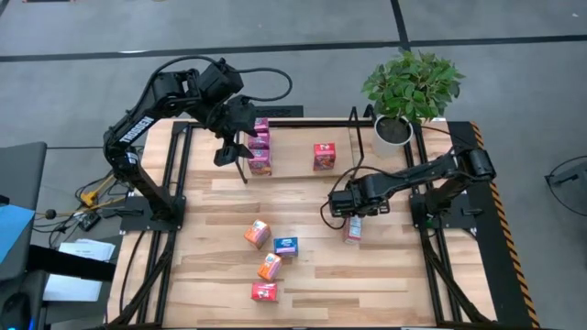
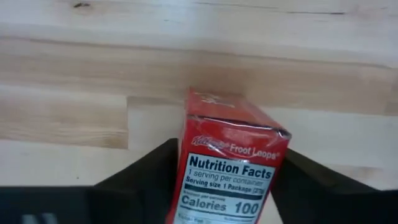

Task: Stack cereal on shelf
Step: Put the top red cereal box on the shelf aligned with the other red cereal box

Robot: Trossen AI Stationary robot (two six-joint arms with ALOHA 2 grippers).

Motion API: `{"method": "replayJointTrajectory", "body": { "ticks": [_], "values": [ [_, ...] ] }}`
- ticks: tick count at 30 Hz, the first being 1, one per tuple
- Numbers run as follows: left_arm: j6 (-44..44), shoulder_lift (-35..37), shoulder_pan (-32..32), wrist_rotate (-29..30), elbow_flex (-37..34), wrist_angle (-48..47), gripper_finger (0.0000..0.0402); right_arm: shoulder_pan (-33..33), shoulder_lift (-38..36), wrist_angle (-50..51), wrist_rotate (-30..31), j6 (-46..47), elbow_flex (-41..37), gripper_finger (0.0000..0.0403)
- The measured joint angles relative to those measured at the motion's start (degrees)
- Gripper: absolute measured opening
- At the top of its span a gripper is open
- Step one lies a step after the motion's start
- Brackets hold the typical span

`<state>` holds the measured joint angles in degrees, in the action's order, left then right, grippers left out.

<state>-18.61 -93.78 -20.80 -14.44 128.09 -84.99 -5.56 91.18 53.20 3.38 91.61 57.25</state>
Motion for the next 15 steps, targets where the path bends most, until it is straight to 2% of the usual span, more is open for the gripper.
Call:
{"method": "replayJointTrajectory", "body": {
  "ticks": [4,7,11,15],
  "values": [
    [-0.01,0.00,-0.01,0.02,-0.01,0.00,0.0297,-0.98,0.00,-0.36,1.55,-0.30,-0.17,0.0197],
    [-0.03,0.00,-0.02,0.05,0.01,0.00,0.0297,-2.23,-1.28,-0.63,6.12,-0.76,-0.26,0.0163],
    [-0.03,0.00,-0.01,0.05,-0.01,0.00,0.0297,-5.72,-4.82,-3.19,19.25,-2.97,-0.18,0.0136],
    [-0.23,0.00,-0.01,0.11,-0.02,0.01,0.0297,-11.31,-6.98,-3.87,37.13,-5.12,-0.13,0.0133]
  ]
}}
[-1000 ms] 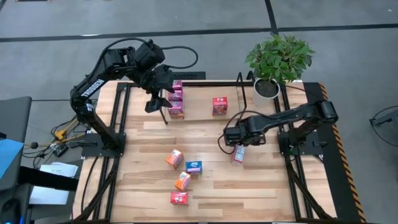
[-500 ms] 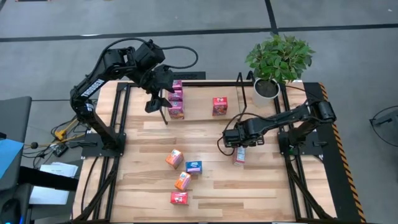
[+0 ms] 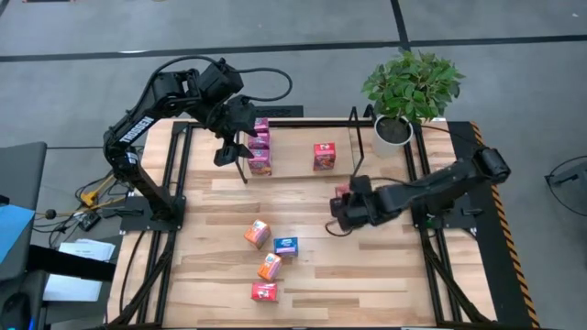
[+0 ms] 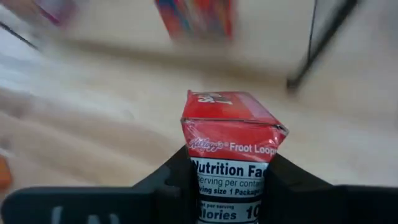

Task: Stack cereal on shelf
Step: Put the top red cereal box on the shelf aligned with the other red cereal box

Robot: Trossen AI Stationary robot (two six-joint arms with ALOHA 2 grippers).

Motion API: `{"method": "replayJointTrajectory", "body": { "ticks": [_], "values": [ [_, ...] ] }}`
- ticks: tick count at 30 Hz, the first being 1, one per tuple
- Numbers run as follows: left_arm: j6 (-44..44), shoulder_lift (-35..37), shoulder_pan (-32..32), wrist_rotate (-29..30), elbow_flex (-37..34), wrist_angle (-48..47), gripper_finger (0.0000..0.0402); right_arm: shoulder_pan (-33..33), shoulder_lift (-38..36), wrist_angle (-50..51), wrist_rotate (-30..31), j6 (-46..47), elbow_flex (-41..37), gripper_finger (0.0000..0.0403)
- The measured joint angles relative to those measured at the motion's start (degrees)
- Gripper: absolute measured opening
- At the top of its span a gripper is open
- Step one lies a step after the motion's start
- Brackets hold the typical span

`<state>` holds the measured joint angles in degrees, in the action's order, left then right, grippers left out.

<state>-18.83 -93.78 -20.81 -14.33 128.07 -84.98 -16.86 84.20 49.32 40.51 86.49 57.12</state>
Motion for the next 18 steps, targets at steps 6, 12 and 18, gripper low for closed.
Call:
{"method": "replayJointTrajectory", "body": {
  "ticks": [6,12,18],
  "values": [
    [-0.04,0.00,-0.01,0.11,0.01,0.12,0.0297,-8.75,3.73,-6.06,24.61,-6.81,0.00,0.0148],
    [1.13,0.00,-0.01,0.65,0.01,1.43,0.0297,-11.31,13.06,-12.98,31.08,-3.23,-0.04,0.0139],
    [2.00,0.00,-0.01,1.79,0.02,1.70,0.0297,-12.90,20.20,-16.39,34.40,1.34,-0.04,0.0149]
  ]
}}
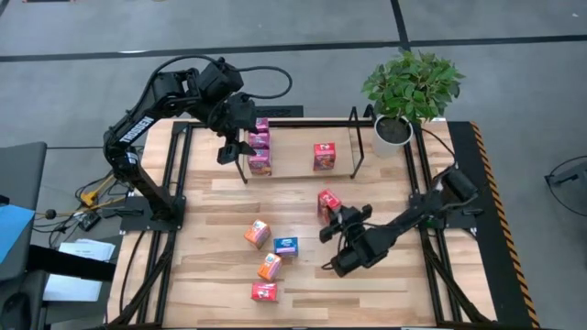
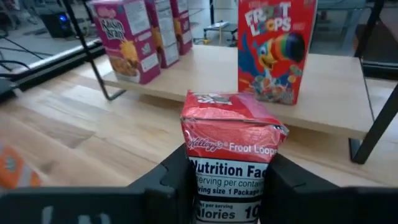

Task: Stack cereal on shelf
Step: Put the top red cereal box on the shelf aligned with the other red cereal box

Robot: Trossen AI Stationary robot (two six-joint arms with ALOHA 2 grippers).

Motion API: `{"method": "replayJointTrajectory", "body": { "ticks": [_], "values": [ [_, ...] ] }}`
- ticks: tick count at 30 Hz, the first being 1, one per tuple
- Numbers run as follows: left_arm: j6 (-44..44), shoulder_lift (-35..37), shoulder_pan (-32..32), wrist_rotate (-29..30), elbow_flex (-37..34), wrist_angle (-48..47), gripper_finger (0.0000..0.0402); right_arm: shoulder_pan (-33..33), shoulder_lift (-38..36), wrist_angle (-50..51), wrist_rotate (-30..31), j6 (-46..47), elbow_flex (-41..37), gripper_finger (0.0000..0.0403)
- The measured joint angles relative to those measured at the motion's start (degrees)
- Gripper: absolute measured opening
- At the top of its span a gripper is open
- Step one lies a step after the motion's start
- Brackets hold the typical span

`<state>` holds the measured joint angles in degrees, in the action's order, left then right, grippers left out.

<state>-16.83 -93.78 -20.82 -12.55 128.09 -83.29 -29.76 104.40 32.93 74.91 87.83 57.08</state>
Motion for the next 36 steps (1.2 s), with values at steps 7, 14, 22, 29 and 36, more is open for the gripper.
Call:
{"method": "replayJointTrajectory", "body": {
  "ticks": [7,14,22,29,36],
  "values": [
    [0.08,0.00,0.00,0.01,-0.01,-0.78,0.0297,-0.26,1.85,-0.69,-4.83,0.37,0.07,0.0199],
    [-0.47,0.00,0.00,0.17,0.00,-0.87,0.0297,-1.37,-1.08,0.03,-13.81,-2.85,0.03,0.0280],
    [-1.39,0.00,0.00,0.14,-0.02,-1.06,0.0297,-1.48,-7.73,0.13,-20.18,-11.89,0.02,0.0333],
    [-2.23,0.00,0.00,0.12,0.00,-2.28,0.0297,-2.45,-13.93,6.02,-20.73,-8.18,0.04,0.0339],
    [-2.47,0.00,0.00,0.10,-0.02,-2.29,0.0297,-4.30,-16.47,10.42,-25.58,-6.66,0.13,0.0339]
  ]
}}
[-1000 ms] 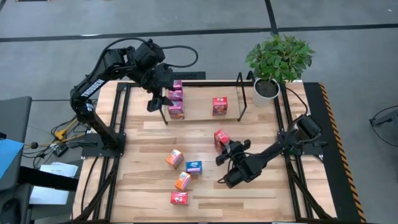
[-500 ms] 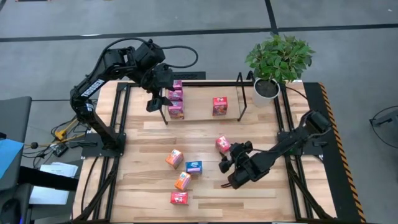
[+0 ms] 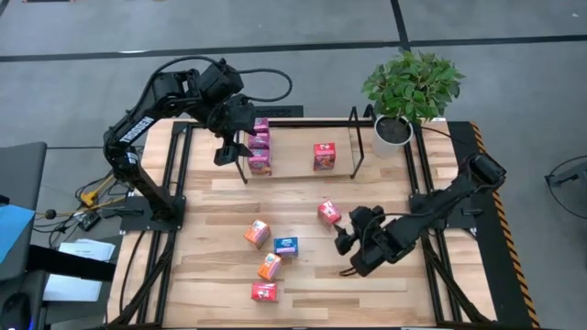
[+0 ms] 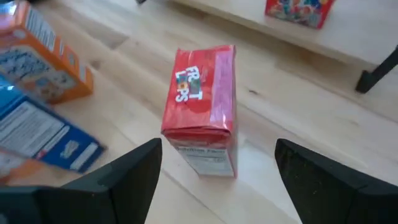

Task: Stack cereal on shelf
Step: Put the top red cereal box on the shelf aligned with the other red cereal box

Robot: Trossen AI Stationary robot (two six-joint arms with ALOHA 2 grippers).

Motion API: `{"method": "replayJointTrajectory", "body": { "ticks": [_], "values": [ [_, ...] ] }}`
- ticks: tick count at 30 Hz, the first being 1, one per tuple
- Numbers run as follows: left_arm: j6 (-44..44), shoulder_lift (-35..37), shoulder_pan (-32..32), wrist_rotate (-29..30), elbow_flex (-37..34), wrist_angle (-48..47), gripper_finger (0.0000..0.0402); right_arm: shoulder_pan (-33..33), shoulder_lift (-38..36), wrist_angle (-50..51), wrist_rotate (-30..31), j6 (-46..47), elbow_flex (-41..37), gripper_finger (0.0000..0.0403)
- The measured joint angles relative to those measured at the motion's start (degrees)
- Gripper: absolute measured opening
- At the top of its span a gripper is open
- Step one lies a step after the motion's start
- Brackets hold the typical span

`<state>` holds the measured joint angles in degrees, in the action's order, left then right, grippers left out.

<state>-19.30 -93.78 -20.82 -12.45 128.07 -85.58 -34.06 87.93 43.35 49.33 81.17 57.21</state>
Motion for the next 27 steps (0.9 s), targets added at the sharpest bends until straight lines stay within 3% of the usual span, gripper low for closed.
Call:
{"method": "replayJointTrajectory", "body": {
  "ticks": [5,10,14,21,27],
  "values": [
    [0.03,0.00,0.00,-0.04,0.00,-0.02,0.0297,4.28,-6.52,1.85,-6.03,-15.61,5.30,0.0357],
    [0.08,0.00,0.00,-0.09,0.00,-0.02,0.0297,13.65,-8.25,10.23,-19.43,-29.36,11.46,0.0376],
    [0.27,0.00,0.00,-0.11,0.00,-0.06,0.0297,20.31,-6.59,10.91,-28.47,-36.75,14.33,0.0389],
    [0.51,0.00,0.00,-0.11,0.00,-1.22,0.0297,24.91,-1.99,11.19,-36.91,-40.19,16.23,0.0396],
    [0.58,0.01,0.00,-0.09,0.00,-1.45,0.0297,24.13,2.61,10.06,-37.57,-40.72,16.74,0.0394]
  ]
}}
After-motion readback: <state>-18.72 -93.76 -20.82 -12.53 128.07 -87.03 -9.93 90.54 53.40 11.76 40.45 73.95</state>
